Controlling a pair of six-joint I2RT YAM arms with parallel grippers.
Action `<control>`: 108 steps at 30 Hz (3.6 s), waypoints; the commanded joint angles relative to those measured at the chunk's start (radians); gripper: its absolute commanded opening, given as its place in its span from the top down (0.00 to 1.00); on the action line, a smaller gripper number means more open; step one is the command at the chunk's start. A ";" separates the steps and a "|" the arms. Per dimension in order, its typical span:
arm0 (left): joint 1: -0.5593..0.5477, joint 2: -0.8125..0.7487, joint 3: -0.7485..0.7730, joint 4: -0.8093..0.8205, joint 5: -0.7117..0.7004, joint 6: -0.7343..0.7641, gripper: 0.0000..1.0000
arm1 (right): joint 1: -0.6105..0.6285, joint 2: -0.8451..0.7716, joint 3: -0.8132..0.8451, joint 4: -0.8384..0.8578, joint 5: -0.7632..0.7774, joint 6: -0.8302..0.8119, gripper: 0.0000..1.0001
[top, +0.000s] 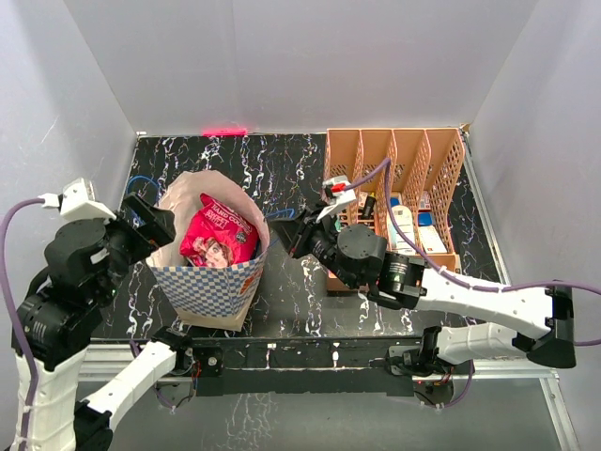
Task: Take the snacks out of the paper bag
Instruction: Adjust the paper bag at the center of the board.
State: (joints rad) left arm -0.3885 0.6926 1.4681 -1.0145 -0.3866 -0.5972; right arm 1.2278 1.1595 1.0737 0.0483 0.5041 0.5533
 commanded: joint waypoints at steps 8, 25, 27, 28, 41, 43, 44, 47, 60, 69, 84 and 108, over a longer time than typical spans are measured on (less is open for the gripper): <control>-0.004 0.065 -0.021 -0.030 -0.149 0.015 0.06 | -0.006 -0.161 -0.015 0.032 0.101 -0.075 0.93; -0.005 0.189 -0.093 0.129 -0.272 0.169 0.58 | -0.007 -0.182 -0.030 0.022 0.094 -0.090 0.92; -0.005 0.208 -0.093 0.145 -0.234 0.169 0.63 | -0.007 -0.178 -0.026 0.022 0.090 -0.090 0.92; -0.004 0.213 -0.095 0.154 -0.218 0.167 0.65 | -0.006 -0.176 -0.025 0.022 0.088 -0.090 0.92; -0.005 0.304 0.014 0.201 -0.269 0.242 1.00 | -0.007 -0.107 0.005 0.022 0.050 -0.105 0.91; -0.004 0.332 0.068 0.230 -0.292 0.275 1.00 | -0.006 -0.076 0.026 0.022 0.045 -0.106 0.91; -0.004 0.348 0.096 0.248 -0.307 0.293 1.00 | -0.007 -0.058 0.041 0.022 0.043 -0.108 0.90; -0.003 0.392 0.163 0.326 -0.344 0.372 1.00 | -0.007 0.007 0.080 0.057 0.058 -0.114 0.90; 0.000 0.519 0.196 0.949 -0.527 0.953 1.00 | -0.008 0.438 0.337 0.293 -0.009 -0.143 0.90; 0.019 0.429 0.111 1.095 -0.589 1.036 1.00 | -0.008 0.565 0.421 0.343 -0.075 -0.151 0.90; 0.017 0.068 -0.145 0.501 0.133 0.486 1.00 | -0.008 0.421 0.104 0.215 -0.200 0.050 0.89; 0.017 0.007 -0.168 0.354 0.217 0.350 1.00 | -0.008 -0.127 -0.199 -0.384 -0.126 -0.158 0.12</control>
State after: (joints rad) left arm -0.3702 0.7136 1.2758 -0.6643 -0.1726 -0.2245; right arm 1.2221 1.1820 0.8722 -0.2310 0.2901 0.5236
